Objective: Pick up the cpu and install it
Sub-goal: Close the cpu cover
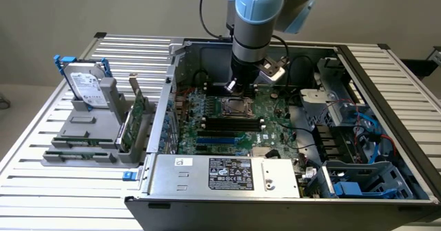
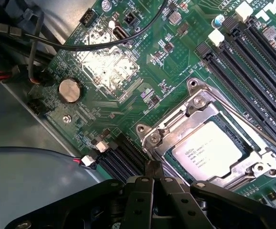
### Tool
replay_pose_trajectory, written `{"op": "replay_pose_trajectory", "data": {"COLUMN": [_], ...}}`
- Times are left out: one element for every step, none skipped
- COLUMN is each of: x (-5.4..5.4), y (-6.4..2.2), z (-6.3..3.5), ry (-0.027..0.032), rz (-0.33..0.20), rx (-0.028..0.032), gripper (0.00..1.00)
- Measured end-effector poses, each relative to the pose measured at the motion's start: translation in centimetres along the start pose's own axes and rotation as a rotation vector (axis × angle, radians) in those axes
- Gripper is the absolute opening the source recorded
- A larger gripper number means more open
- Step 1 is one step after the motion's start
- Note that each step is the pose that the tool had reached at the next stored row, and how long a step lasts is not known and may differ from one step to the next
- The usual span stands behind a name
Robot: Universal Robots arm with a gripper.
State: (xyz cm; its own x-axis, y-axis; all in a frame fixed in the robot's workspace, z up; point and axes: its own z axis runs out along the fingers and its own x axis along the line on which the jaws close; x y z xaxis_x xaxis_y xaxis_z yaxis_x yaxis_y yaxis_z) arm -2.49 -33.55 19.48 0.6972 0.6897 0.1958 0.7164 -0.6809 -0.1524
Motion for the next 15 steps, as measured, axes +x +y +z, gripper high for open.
{"op": "replay_pose_trajectory", "data": {"x": [0.0, 0.0, 0.0, 0.0, 0.0, 0.0, 0.0, 0.0, 0.1, 0.1, 0.1, 0.1, 0.2, 0.2, 0.3], "y": [0.00, 0.00, 0.00, 0.00, 0.00, 0.00, -0.01, -0.03, -0.05, -0.06, -0.09, -0.11, -0.14, -0.17, -0.38], "z": [0.00, 0.00, 0.00, 0.00, 0.00, -0.03, -0.07, -0.13, -0.26, -0.39, -0.54, -0.71, -0.89, -1.08, -2.02], "ry": [0.0015, 0.0025, 0.0029, 0.0031, 0.0033, 0.0036, 0.0042, 0.0051, 0.0048, 0.0046, 0.0046, 0.0045, 0.0045, 0.0044, 0.0036], "rz": [-0.002, -0.003, -0.004, -0.005, -0.005, -0.006, -0.006, -0.006, -0.006, -0.007, -0.007, -0.007, -0.007, -0.007, -0.006], "rx": [-0.0003, 0.0000, 0.0004, 0.0009, 0.0013, 0.0018, 0.0023, 0.0029, 0.0029, 0.0031, 0.0032, 0.0033, 0.0035, 0.0036, 0.0044], "gripper": [0.11, 0.11, 0.11, 0.11, 0.11, 0.11, 0.11, 0.11, 0.11, 0.11, 0.11, 0.11, 0.11, 0.11, 0.11]}}
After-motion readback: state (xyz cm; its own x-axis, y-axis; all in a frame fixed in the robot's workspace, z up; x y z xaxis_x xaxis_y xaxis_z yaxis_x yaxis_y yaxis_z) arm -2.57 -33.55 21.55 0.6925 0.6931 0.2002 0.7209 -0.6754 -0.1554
